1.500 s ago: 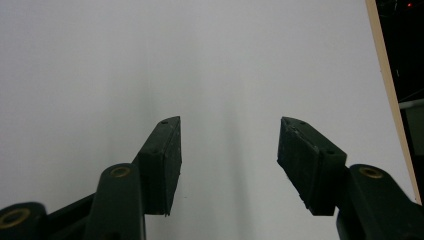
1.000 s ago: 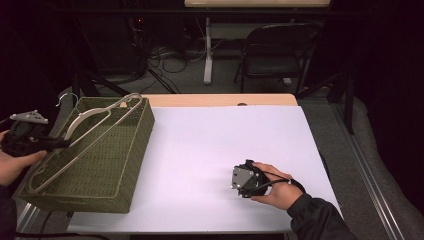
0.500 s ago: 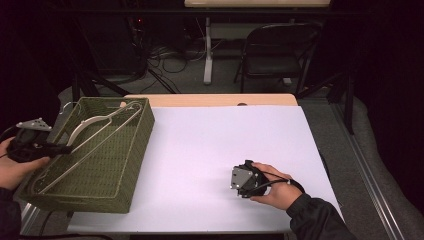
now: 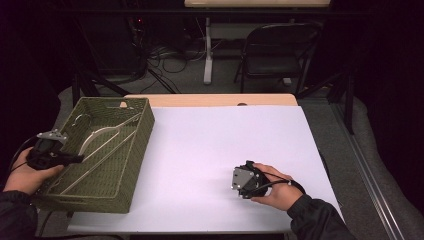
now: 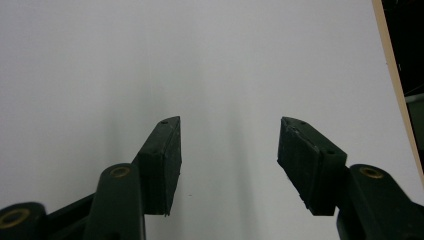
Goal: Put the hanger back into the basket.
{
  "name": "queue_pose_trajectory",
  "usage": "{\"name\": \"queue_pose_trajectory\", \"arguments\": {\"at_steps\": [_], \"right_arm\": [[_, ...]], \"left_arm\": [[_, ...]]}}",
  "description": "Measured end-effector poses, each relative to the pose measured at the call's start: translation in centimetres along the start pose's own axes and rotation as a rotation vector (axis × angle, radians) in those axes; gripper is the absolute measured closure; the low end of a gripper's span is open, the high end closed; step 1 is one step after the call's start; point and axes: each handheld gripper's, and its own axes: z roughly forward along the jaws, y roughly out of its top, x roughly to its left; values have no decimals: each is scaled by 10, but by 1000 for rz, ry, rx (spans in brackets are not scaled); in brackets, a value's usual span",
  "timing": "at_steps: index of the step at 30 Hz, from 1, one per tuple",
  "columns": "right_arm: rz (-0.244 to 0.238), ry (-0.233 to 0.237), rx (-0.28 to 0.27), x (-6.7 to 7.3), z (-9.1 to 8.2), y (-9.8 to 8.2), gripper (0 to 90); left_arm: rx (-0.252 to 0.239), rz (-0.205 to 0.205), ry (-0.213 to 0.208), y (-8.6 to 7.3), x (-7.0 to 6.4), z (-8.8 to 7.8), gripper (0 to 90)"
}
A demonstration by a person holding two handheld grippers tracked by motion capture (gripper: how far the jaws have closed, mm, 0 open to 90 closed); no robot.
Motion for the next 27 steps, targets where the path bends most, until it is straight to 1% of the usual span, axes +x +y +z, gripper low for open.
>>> {"name": "queue_pose_trajectory", "arguments": {"at_steps": [1,2,3,4,5,6,7,9,10,11,13,16,17,18,19,20,23,24,26,27], "right_arm": [[8,0,2,1,0,0,431],[8,1,4,1,0,-1,431],[9,-1,3,1,0,-1,431],[9,-5,4,1,-1,-1,431],[10,-5,3,0,-1,-1,429],[16,1,-15,0,0,-1,428],[9,-5,0,0,-1,-1,427],[17,-6,0,0,-1,-1,424],[21,-2,5,0,-2,-1,423],[25,-6,-4,0,-2,-1,421],[33,-6,-3,0,-3,-1,416],[31,-8,-3,0,-4,-1,413],[32,-10,-6,0,-4,-1,413],[37,-11,-7,0,-4,-1,413],[54,-10,-3,1,-5,-2,411],[42,-12,-8,0,-6,-2,405],[52,-16,-5,0,-9,-3,405],[48,-19,-7,-1,-9,-3,404],[62,-21,-6,0,-13,-4,402],[57,-24,-7,0,-15,-5,400]], "left_arm": [[8,-10,27,-1,1,0,858],[15,-2,78,-1,2,0,839],[11,-18,104,-2,4,-1,814],[-5,-44,120,-2,5,-4,782],[-24,-62,147,-3,7,-7,751],[-38,-59,177,-3,8,-11,710],[-48,-63,185,-4,9,-13,676],[-67,-96,164,-5,11,-19,646],[-71,-103,161,-6,10,-22,627],[-73,-103,158,-6,9,-24,612],[-75,-101,154,-6,7,-27,594],[-88,-94,149,-7,4,-32,569],[-98,-93,154,-7,2,-32,563],[-108,-94,151,-7,0,-34,557],[-106,-85,146,-7,-1,-35,553],[-121,-84,142,-6,-4,-37,549],[-139,-83,132,-6,-12,-42,517],[-151,-79,130,-5,-17,-44,503],[-157,-75,107,-4,-25,-46,485],[-160,-65,99,-3,-31,-48,477]]}}
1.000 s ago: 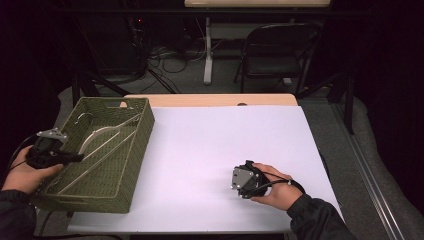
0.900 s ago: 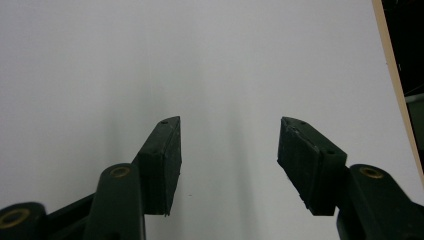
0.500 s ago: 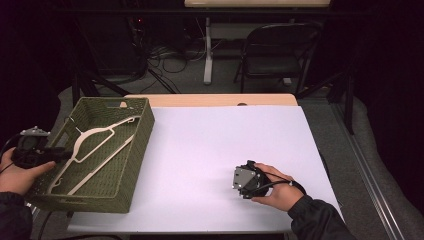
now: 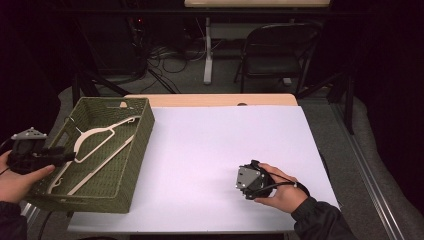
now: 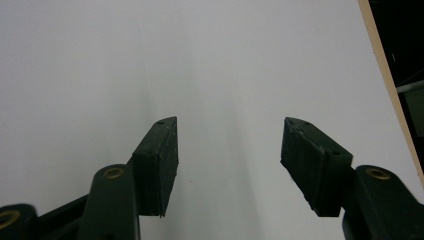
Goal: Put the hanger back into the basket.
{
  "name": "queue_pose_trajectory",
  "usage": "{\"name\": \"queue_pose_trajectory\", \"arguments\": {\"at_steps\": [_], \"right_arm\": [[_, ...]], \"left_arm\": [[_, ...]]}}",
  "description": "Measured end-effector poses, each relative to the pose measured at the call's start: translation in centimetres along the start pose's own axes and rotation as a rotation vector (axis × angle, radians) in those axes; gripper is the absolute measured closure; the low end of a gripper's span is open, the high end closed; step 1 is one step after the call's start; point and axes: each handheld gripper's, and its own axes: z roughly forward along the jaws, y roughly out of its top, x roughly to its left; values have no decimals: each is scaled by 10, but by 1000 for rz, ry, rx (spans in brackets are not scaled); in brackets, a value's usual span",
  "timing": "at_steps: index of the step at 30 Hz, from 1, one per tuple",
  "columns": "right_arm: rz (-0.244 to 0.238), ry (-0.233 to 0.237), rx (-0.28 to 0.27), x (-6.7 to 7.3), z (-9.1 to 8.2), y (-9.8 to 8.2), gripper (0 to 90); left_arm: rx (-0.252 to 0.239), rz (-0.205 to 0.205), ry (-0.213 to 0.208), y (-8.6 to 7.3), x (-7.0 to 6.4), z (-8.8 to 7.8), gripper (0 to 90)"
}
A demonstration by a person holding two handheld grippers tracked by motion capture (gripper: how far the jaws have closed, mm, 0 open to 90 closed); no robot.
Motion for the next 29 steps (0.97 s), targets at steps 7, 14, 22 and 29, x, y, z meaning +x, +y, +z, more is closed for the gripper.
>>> {"name": "queue_pose_trajectory", "arguments": {"at_steps": [7,14,22,29], "right_arm": [[115,-25,-4,2,-22,-12,374],[249,-70,-10,11,-50,-38,360],[437,-118,-40,23,-72,-68,353],[552,-117,-76,34,-69,-84,344]], "left_arm": [[-75,60,-37,-1,-51,-13,455],[-152,104,-124,-8,-102,-21,444],[-179,188,-227,-15,-169,1,441],[-129,291,-275,-16,-223,42,441]]}}
